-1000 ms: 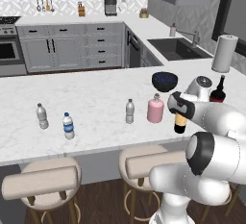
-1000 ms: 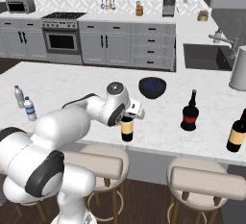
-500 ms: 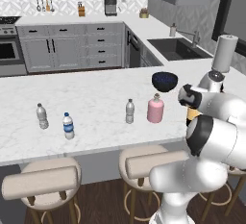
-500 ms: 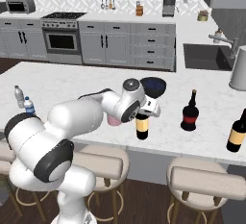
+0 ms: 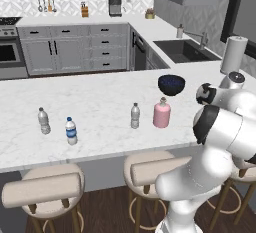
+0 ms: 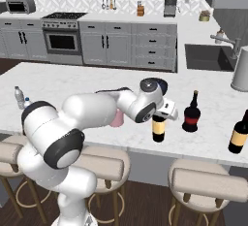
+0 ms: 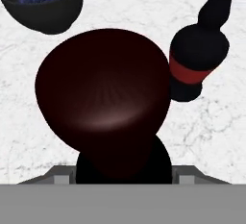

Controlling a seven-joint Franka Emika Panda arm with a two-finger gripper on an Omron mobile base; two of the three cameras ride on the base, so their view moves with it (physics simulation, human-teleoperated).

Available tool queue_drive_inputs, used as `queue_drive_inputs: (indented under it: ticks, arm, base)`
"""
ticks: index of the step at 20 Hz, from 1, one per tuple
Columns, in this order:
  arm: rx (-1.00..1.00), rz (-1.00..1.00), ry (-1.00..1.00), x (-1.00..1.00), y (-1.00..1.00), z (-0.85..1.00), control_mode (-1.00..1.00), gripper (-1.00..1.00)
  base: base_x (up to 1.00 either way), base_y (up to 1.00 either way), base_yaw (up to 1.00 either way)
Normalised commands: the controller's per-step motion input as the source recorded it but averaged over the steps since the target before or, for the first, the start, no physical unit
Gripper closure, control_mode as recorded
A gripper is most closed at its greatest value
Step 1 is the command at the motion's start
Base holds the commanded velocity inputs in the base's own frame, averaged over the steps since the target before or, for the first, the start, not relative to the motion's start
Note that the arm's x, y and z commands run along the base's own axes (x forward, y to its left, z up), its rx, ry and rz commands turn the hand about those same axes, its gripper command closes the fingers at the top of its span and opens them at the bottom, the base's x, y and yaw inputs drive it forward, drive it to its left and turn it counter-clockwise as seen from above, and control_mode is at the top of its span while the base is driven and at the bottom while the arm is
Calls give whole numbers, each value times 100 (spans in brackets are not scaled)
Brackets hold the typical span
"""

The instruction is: Move the plastic bottles in the middle to the plastics group, and the glass bottles in the middle to the glass group.

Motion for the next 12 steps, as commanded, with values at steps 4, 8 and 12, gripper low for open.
queue_drive_inputs:
  ticks: [4, 8, 12]
  arm:
    - [0, -7, -2, 5, -36, 0, -100, 100]
    - [1, -4, -1, 19, -50, 0, -100, 100]
    - [2, -2, -7, 26, -46, 0, -100, 100]
  base:
    - [0, 0, 0]
    - [0, 0, 0]
    - [0, 0, 0]
